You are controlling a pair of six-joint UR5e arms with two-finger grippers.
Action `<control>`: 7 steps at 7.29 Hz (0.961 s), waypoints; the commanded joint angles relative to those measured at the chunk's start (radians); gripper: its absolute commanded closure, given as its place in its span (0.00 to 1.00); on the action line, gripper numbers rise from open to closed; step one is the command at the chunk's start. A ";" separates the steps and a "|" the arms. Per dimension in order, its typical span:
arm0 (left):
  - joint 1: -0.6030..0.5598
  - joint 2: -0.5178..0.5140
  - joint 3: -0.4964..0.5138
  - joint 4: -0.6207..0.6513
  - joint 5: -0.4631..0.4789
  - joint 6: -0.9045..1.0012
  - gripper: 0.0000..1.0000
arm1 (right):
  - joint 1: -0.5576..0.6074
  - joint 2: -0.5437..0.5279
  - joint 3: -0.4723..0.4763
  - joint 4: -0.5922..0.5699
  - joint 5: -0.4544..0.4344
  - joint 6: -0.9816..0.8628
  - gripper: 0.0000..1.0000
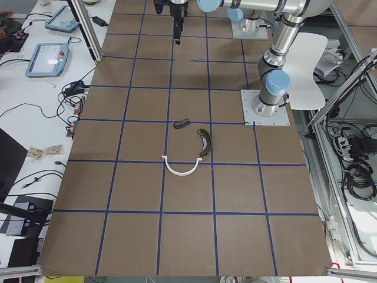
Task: Place bearing gear from tray to pile
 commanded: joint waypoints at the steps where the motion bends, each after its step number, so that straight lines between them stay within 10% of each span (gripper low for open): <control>1: 0.000 0.000 0.000 0.000 0.000 0.000 0.00 | 0.000 -0.015 -0.002 0.009 -0.007 0.030 0.97; 4: 0.000 -0.001 0.000 0.000 0.000 0.000 0.00 | 0.070 -0.272 0.008 0.308 0.002 0.514 0.96; 7: 0.000 -0.001 0.002 0.000 0.001 0.000 0.00 | 0.465 -0.394 0.004 0.429 -0.011 1.123 0.94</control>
